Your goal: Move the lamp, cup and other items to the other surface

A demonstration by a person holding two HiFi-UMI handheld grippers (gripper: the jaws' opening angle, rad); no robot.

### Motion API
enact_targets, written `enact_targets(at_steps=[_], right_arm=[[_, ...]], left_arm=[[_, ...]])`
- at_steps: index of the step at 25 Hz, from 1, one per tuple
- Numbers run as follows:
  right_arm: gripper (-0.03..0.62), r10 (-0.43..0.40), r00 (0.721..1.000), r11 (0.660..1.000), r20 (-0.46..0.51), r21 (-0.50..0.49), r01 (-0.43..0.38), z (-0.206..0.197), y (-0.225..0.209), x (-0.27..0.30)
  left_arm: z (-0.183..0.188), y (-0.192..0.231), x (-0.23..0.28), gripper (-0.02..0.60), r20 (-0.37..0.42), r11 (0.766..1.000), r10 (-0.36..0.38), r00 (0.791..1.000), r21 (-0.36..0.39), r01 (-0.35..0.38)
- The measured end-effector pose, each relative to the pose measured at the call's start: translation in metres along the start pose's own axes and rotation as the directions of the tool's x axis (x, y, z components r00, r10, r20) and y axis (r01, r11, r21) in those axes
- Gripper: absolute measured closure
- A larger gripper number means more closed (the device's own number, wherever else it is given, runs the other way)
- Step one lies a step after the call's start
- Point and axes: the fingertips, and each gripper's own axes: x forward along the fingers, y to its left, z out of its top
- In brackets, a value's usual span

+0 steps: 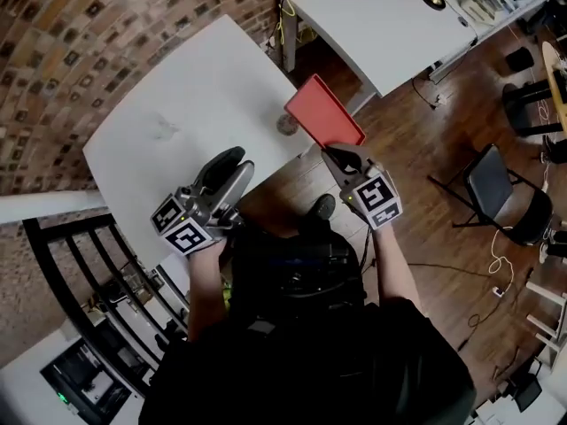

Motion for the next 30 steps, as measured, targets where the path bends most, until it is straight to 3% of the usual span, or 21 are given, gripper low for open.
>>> enact_targets(at_steps=[7,14,23,30], right_arm=[[0.574,-0.099,0.995,0.995,0.007,0.011,0.099,-0.039,-0.096,-0.090],[0.574,-0.194,0.981,0.981,0.006,0.023,0.194,-0.065,-0.147,-0.161],[0.574,-0.333,0.943,0.941,-0.011,0.055,0.333,-0.088,-0.188,-0.215],[0.574,-0.404,0.913,0.912,-0.056,0.061,0.407,-0.092,-0.237,-0.219]], left_arm=[[-0.050,-0.037,0.118,0.425,-0.062,0.998,-0.062,0.996,0.003,0.063],[-0.082,-0.063,0.197,0.425,-0.120,0.992,-0.127,0.985,-0.001,0.127],[-0.113,-0.082,0.270,0.425,-0.210,0.967,-0.255,0.944,-0.035,0.254],[-0.119,-0.058,0.335,0.425,-0.228,0.942,-0.336,0.914,-0.095,0.323]])
